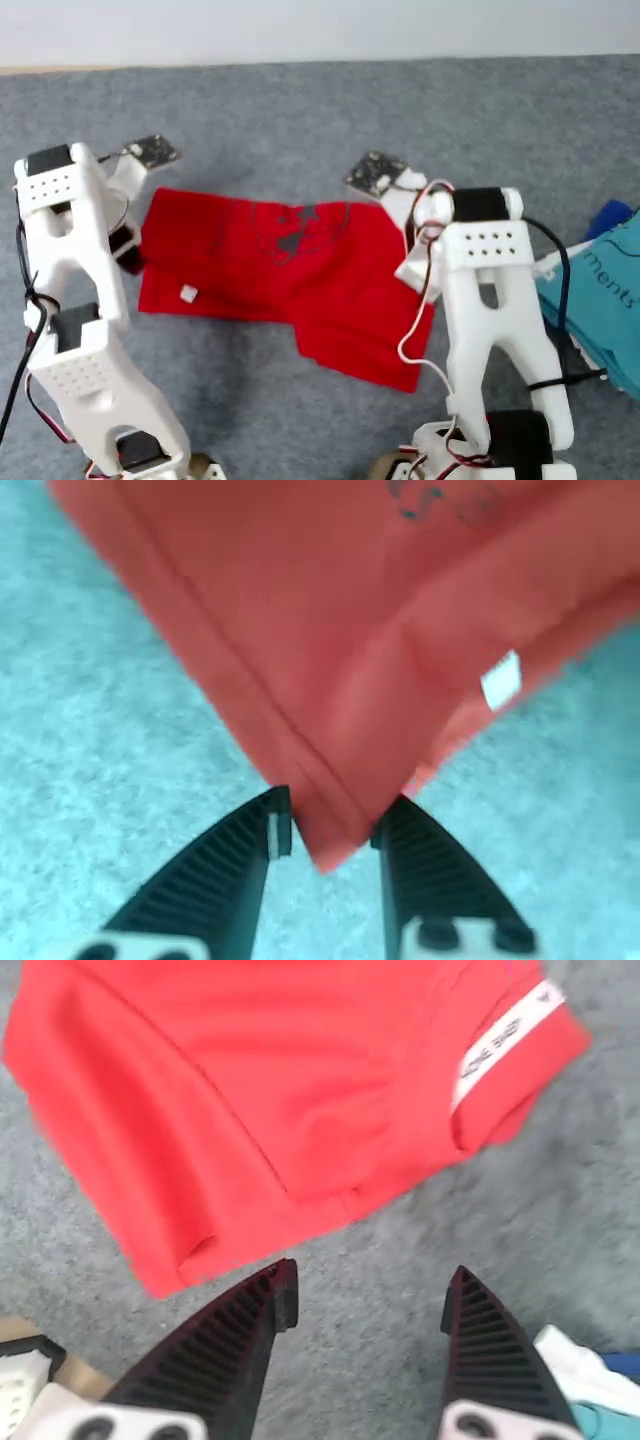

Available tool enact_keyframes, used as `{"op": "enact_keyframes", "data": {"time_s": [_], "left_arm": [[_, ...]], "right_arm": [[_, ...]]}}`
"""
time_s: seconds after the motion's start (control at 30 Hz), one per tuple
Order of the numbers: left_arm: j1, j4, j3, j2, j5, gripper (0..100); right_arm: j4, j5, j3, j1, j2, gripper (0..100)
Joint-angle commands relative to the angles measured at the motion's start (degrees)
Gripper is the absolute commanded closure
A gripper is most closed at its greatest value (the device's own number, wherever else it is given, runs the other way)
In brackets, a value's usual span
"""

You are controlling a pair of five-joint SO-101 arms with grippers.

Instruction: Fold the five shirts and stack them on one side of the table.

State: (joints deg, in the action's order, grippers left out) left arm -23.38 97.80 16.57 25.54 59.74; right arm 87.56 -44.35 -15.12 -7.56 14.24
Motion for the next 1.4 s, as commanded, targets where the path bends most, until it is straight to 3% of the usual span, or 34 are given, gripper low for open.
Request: {"op": "enact_keyframes", "data": {"time_s": [0.0, 0.17, 0.33, 0.53, 1.03, 1.37], "left_arm": [[-2.64, 2.81, 4.62, -1.85, 1.93, 85], [-3.6, 2.73, 5.49, -7.21, 1.67, 82], [-3.08, 2.73, 5.41, -11.34, -0.09, 81], [-3.25, 2.73, 4.0, -12.66, -0.09, 81], [-2.81, 2.64, -6.55, -11.52, 3.25, 77], [6.68, 2.64, -13.49, -7.65, 0.0, 77]], "right_arm": [[-2.42, 0.44, 3.78, 0.04, 0.13, 75.7], [-8.13, 0.7, 3.69, -0.04, -1.1, 75.7], [-13.32, 7.21, 5.01, -0.04, -7.52, 75.7], [-12.79, 11.96, 11.78, -0.31, -14.37, 75.7], [-8.75, 11.87, 17.49, -0.22, -17.89, 75.7], [-8.84, 11.96, 17.49, -0.22, -17.89, 75.7]]}}
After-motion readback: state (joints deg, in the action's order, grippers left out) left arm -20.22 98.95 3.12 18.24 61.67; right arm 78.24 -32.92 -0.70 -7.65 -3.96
